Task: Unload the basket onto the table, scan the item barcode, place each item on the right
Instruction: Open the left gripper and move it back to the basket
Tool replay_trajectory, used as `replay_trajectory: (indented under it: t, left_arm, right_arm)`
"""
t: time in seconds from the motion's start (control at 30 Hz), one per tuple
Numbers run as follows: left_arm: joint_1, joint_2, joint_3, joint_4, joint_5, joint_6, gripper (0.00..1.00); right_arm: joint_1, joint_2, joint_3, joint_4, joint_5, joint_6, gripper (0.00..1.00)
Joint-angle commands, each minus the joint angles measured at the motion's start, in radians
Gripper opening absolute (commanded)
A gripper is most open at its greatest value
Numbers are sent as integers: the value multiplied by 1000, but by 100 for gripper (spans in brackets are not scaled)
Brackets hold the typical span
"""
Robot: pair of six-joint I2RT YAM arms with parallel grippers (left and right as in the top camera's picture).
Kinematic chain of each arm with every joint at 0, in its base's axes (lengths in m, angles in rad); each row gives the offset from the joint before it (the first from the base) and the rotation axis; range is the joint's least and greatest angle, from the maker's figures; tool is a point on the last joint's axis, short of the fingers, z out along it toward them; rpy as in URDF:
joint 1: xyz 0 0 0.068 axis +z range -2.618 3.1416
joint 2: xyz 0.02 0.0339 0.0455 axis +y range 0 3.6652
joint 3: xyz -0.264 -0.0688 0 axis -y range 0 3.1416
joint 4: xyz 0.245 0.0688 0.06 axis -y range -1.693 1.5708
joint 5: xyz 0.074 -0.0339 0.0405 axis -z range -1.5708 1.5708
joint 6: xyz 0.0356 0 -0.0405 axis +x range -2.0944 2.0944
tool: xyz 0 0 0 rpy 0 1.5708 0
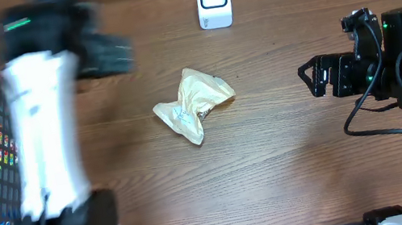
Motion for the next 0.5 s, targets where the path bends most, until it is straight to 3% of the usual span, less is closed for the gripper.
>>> replay_trajectory:
  t: [0.0,0.23,0.33,0.47]
  left_arm:
    - [222,-71,41,2,-47,11,100]
    - [694,-31,37,104,-17,-8,100]
    - [808,31,37,156,70,-7,100]
    - [859,129,37,177,152,66,100]
  right_arm:
    - [6,1,26,8,-9,-1,100]
    - [6,1,26,9,-8,-1,100]
    - [6,1,26,14,-9,-1,100]
    - [6,1,26,24,-9,-1,100]
